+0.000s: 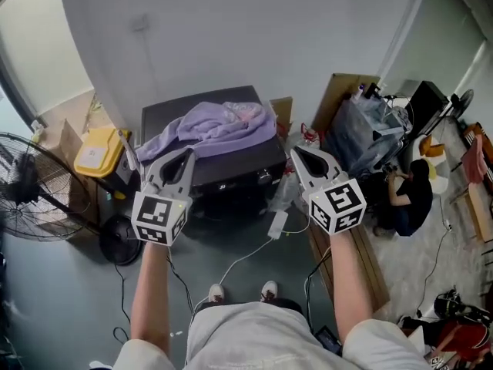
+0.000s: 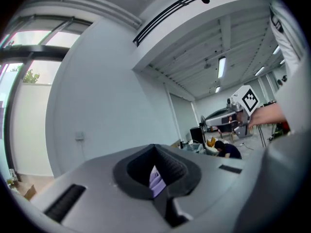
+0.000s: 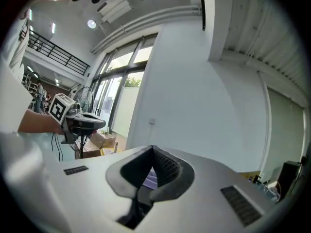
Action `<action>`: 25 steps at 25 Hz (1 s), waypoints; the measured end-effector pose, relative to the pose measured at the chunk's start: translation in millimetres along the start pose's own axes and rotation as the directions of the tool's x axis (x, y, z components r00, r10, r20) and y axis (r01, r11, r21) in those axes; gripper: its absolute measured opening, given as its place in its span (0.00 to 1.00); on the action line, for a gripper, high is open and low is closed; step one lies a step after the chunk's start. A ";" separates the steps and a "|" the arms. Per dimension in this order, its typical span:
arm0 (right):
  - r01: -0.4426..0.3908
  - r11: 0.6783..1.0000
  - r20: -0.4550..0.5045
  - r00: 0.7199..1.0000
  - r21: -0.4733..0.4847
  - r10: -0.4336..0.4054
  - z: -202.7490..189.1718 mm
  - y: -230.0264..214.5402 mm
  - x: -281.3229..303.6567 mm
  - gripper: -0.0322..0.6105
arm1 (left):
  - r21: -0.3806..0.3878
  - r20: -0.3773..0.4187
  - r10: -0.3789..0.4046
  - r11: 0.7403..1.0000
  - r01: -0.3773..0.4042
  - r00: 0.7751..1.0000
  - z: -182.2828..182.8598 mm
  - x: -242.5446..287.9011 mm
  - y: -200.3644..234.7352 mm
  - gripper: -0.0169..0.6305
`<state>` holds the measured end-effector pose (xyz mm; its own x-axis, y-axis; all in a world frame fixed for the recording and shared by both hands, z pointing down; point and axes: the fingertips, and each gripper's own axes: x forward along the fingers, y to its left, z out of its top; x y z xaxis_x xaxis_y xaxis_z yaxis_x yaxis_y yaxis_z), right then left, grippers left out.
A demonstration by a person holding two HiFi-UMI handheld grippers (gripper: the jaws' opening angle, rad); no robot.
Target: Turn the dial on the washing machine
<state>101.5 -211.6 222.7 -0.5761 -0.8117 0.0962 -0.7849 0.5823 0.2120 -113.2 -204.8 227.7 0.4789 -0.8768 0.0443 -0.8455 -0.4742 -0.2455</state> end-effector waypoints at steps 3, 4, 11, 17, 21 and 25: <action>0.008 0.999 0.030 1.000 -0.042 -0.007 27.4 4.2 -6.2 0.07 | 0.033 0.042 0.002 0.999 -0.003 0.999 27.0 -6.9 2.0 0.05; 0.007 0.999 0.041 0.999 -0.050 -0.005 35.9 6.2 -8.0 0.07 | 0.043 0.056 0.003 0.999 -0.005 0.998 35.6 -10.0 2.9 0.05; 0.010 0.997 0.088 0.996 -0.078 -0.003 66.7 13.4 -15.0 0.07 | 0.077 0.126 0.003 0.997 -0.013 0.992 73.1 -23.7 6.6 0.05; 0.002 0.996 0.095 0.995 -0.094 0.007 73.1 17.9 -14.0 0.07 | 0.097 0.134 -0.004 0.995 -0.010 0.991 80.4 -27.1 4.9 0.05; 0.002 0.996 0.095 0.995 -0.093 0.007 71.7 17.6 -16.4 0.07 | 0.101 0.136 -0.002 0.995 -0.012 0.991 80.0 -29.7 2.3 0.05; -0.004 0.996 0.090 0.996 -0.091 0.012 68.0 16.8 -13.3 0.07 | 0.106 0.127 0.004 0.994 -0.018 0.992 76.8 -29.8 3.5 0.05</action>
<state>80.4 -187.8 158.8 -0.6039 -0.7970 0.0110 -0.7587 0.5790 0.2988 -112.3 -174.1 151.1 0.5014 -0.8615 -0.0801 -0.8241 -0.4473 -0.3474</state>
